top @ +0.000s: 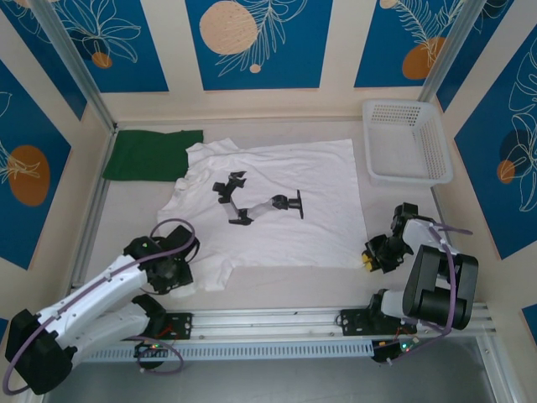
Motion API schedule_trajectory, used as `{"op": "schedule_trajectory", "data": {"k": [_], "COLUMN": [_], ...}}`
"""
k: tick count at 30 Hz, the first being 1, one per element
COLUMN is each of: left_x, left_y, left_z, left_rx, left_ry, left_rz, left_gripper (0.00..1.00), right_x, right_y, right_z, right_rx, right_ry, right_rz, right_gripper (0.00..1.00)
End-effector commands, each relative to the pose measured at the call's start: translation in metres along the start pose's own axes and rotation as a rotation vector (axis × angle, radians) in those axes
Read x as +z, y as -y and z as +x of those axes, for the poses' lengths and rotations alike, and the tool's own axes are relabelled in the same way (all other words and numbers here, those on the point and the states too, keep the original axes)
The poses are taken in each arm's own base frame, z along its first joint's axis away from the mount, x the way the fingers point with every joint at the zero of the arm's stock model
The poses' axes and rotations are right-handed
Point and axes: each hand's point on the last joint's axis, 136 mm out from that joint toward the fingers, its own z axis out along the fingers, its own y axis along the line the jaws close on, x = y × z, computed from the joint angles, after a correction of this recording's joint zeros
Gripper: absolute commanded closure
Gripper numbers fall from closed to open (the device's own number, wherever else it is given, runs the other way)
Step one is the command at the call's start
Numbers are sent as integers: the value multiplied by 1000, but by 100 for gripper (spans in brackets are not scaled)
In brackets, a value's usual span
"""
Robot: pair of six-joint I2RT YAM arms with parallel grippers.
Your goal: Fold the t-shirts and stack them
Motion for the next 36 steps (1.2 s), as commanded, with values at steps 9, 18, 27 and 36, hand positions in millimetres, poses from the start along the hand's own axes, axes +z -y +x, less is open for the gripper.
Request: {"op": "schedule_trajectory", "data": {"k": [9, 18, 27, 36], "left_x": [9, 34, 38, 56], "left_y": [-36, -35, -16, -10], "left_z": [37, 32, 15, 12], "left_rx": [-101, -162, -135, -214], "left_ry": [-155, -85, -77, -48], "left_rz": [-153, -94, -143, -126], "left_gripper": [62, 63, 69, 66], "right_x": [13, 20, 9, -3], "right_y": [-9, -4, -21, -33], "right_z": [2, -1, 1, 1], "right_rx": [-42, -57, -85, -113], "right_ry": [-23, -17, -38, -51], "right_rz": [8, 28, -34, -80], "right_gripper": [86, 87, 87, 87]}}
